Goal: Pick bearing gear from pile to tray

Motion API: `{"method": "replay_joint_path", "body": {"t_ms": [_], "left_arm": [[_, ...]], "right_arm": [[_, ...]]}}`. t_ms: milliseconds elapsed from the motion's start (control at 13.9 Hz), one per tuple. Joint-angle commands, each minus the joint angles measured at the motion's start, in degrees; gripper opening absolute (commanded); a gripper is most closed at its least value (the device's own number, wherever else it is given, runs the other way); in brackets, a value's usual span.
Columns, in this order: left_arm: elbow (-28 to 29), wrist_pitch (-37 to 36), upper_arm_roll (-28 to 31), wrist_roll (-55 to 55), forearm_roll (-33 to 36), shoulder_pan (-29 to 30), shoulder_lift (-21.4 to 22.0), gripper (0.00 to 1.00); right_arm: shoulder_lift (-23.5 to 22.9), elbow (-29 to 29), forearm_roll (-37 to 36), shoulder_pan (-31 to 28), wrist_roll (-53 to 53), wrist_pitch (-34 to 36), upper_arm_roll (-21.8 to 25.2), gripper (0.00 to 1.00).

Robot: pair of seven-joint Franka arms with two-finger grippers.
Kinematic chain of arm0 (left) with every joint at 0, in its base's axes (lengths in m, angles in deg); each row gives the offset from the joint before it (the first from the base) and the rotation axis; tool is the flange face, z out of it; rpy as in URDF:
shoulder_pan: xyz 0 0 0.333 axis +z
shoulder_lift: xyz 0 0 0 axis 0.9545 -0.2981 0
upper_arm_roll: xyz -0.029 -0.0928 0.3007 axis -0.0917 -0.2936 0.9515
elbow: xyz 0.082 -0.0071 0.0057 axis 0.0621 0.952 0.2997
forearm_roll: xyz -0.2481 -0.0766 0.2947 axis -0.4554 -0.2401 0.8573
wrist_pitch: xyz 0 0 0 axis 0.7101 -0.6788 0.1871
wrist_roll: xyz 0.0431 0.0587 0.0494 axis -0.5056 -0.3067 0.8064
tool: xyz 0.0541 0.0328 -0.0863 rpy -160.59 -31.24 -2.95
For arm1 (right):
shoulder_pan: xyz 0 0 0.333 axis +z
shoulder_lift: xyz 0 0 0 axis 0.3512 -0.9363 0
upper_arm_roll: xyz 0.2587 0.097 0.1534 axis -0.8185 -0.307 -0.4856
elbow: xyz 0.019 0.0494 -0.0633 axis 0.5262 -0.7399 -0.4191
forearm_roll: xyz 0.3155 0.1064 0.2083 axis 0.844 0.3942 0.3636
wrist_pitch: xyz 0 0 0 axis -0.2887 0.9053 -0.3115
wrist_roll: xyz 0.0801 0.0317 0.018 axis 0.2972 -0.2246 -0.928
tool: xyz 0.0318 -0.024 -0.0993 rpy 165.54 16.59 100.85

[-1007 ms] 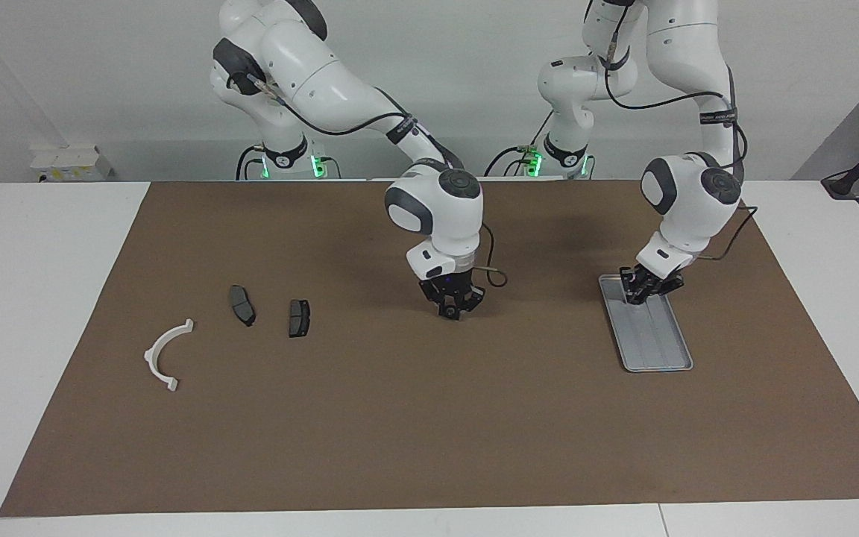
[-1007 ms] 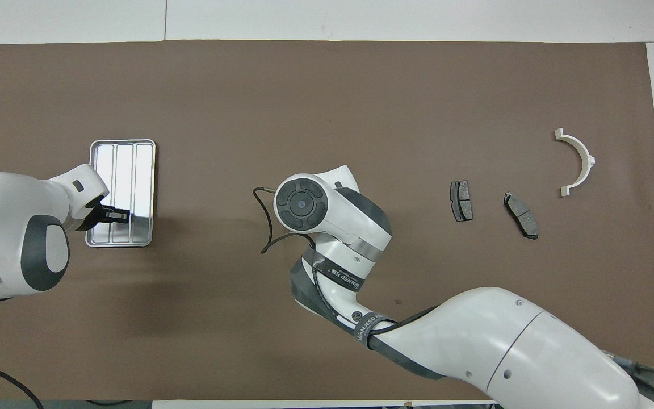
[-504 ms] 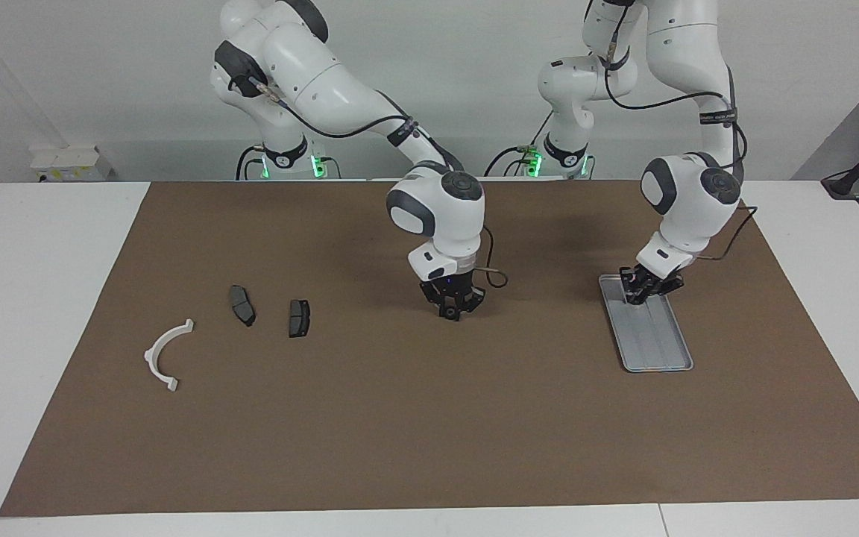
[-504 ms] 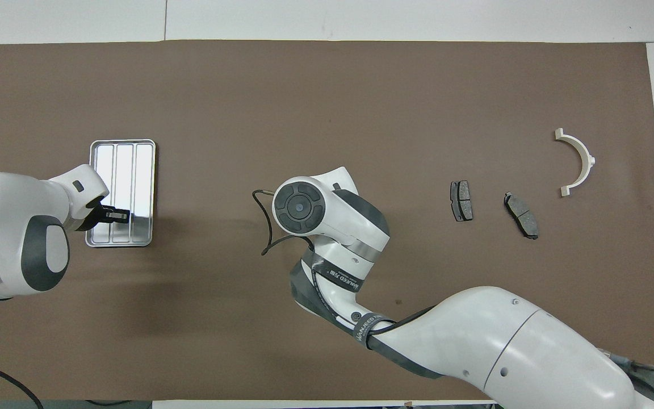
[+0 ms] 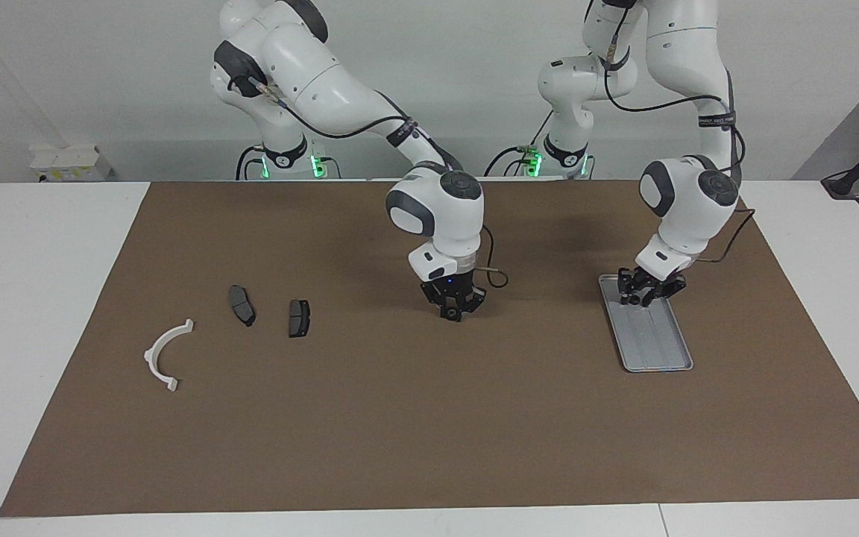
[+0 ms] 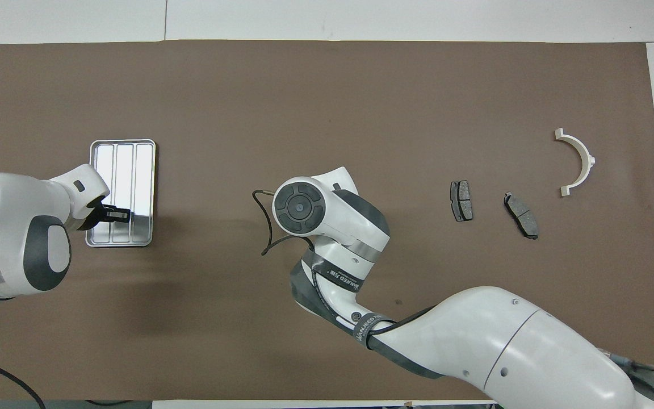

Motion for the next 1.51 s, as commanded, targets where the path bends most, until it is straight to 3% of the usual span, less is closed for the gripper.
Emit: {"method": "replay_joint_path", "body": {"t_ms": [0, 72, 144, 216, 360, 432, 576, 648, 791, 935, 1007, 1223, 1439], "left_arm": [[1.08, 2.2, 0.67, -1.05, -0.73, -0.75, -0.64, 0.51], [1.08, 2.2, 0.67, -1.05, -0.73, -0.75, -0.64, 0.51], [0.99, 2.2, 0.67, -0.97, -0.73, -0.75, -0.64, 0.46], [0.99, 2.2, 0.67, -0.97, -0.73, -0.75, -0.64, 0.33], [0.55, 2.02, 0.67, -1.05, -0.73, -0.49, -0.64, 0.27], [0.55, 2.11, 0.67, -1.05, -0.73, -0.49, -0.64, 0.27], [0.55, 2.02, 0.67, -1.05, -0.73, -0.49, -0.73, 0.28], [0.55, 2.02, 0.67, -1.05, -0.73, -0.49, -0.64, 0.36], [0.55, 2.02, 0.67, -0.97, -0.73, -0.49, -0.73, 0.46], [0.55, 2.02, 0.67, -0.97, -0.73, -0.49, -0.73, 0.64], [0.55, 1.94, 0.67, -0.97, -0.73, -0.49, -0.73, 0.67], [0.38, 0.97, 0.67, -1.05, -0.73, -0.23, 0.15, 0.72], [-3.91, -6.56, 0.76, -1.05, -0.73, 0.04, 1.29, 0.73]], "right_arm": [[-0.82, -1.26, -1.89, -0.89, 1.12, -3.01, -0.6, 0.0], [-0.82, -1.26, -1.89, -0.89, 1.12, -2.74, -0.6, 0.0], [-0.73, -1.26, -1.89, -0.89, 1.12, -2.65, -0.6, 0.08], [-0.73, -1.17, -1.89, -0.89, 1.12, -2.74, -0.6, 0.28], [-0.73, -1.09, -1.89, -0.89, 1.12, -2.48, -0.6, 0.49], [-0.73, -1.08, -1.89, -0.89, 1.12, -2.22, -0.6, 0.54], [-0.73, -0.91, -1.89, -0.89, 1.03, -1.95, -0.6, 0.78], [-0.64, -0.82, -1.89, -0.89, 1.03, -1.86, -0.6, 0.81], [-0.64, -0.21, -1.98, -0.89, 0.95, -0.56, -0.6, 0.98], [-0.64, 0.06, -2.16, -0.8, 0.86, 0.51, -0.52, 1.0], [-0.64, 0.41, -2.16, -0.8, 0.86, 0.77, -0.6, 1.0], [-0.64, 0.76, -2.16, -0.71, 0.77, 1.3, -0.6, 1.0], [-0.73, 1.81, -2.33, -0.19, 0.59, 2.52, -0.52, 1.0]]}}
